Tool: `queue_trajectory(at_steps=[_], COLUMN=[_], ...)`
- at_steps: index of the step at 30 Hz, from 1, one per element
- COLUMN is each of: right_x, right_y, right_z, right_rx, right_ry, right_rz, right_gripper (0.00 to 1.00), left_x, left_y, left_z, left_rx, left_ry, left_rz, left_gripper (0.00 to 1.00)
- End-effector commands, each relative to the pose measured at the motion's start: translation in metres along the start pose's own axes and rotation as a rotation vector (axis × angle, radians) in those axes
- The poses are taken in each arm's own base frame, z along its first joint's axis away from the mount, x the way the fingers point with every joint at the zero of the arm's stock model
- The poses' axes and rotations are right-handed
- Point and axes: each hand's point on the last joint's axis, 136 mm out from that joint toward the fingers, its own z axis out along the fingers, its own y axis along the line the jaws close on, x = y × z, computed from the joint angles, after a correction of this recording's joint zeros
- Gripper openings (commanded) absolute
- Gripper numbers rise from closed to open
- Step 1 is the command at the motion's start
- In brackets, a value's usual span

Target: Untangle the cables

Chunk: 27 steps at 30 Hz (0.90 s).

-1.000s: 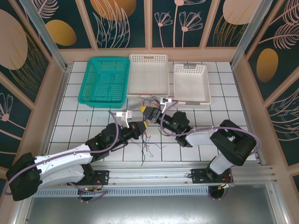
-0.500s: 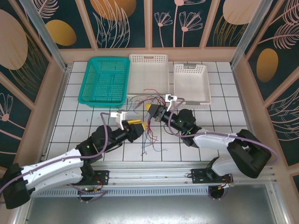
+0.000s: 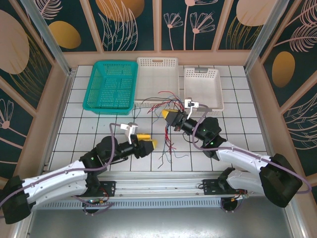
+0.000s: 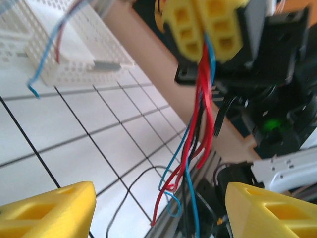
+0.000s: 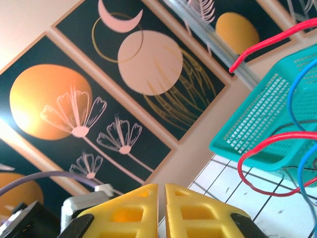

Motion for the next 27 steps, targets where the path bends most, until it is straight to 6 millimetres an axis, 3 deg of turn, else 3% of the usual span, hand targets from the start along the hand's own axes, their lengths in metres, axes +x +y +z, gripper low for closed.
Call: queue_trajectory(at_steps=[1, 19, 27], right_x=[-0.006, 0.001, 0.002], right_y=[0.029, 0.047, 0.052], right_z=[0.004, 0.008, 0.008], right_rx=[-0.105, -0.228, -0.26], right_ry=[0.037, 0.082, 0.08], right_rz=[-0.053, 0.004, 0.025], right_gripper=[0.0, 0.0, 0.0], left_x=[-0.002, -0.002, 0.015], left_y=[-0.03, -0.049, -0.06], left_z=[0.005, 0.026, 0.043], left_rx=[0.151, 0.291, 0.335], left_ry=[0.023, 0.024, 0.088], left_rz=[0.017, 0.006, 0.014], left_gripper=[0.69, 0.69, 0.65])
